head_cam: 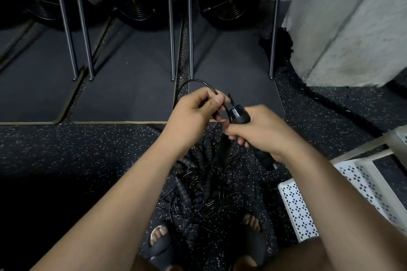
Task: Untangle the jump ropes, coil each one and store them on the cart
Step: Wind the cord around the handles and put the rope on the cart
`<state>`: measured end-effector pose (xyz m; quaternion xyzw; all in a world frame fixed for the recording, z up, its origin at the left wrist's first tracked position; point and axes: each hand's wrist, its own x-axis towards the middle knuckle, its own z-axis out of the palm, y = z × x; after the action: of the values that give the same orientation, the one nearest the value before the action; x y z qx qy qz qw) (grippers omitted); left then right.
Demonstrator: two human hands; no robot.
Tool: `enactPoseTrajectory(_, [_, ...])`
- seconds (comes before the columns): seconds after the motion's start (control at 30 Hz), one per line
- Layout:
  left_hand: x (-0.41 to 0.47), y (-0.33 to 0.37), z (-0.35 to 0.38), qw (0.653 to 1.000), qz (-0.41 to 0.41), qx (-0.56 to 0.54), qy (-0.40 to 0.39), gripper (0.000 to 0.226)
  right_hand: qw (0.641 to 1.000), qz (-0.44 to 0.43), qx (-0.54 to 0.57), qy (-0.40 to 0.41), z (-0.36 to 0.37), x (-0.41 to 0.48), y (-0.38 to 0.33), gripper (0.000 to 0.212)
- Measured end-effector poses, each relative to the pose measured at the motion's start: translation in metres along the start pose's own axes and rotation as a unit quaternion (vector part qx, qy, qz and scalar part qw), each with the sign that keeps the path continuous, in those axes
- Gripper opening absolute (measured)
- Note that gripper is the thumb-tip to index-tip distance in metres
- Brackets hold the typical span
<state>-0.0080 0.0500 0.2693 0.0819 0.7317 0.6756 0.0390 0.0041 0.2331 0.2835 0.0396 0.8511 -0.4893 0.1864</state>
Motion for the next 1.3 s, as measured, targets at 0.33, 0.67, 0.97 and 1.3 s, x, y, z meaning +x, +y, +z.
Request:
enactPoseTrajectory(0.33, [0.004, 0.0, -0.008, 0.996, -0.07, -0.009, 0.062, 0.029, 0.995, -0.035, 0.095, 0.012, -0.004, -0.002, -0.006, 0.008])
enactPoseTrajectory(0.67, [-0.018, 0.001, 0.014, 0.983, -0.151, -0.02, -0.098, 0.041, 0.939, -0.019, 0.339, 0.051, -0.021, -0.004, -0.011, 0.018])
enactPoseTrajectory(0.97, [-0.045, 0.016, 0.016, 0.977, -0.159, -0.144, -0.012, 0.013, 0.939, 0.047, 0.314, 0.132, 0.002, -0.016, -0.017, 0.033])
enactPoseTrajectory(1.3, [-0.027, 0.022, 0.003, 0.982, -0.134, -0.123, 0.05, 0.023, 0.878, 0.012, 0.454, 0.15, 0.031, -0.011, -0.009, 0.029])
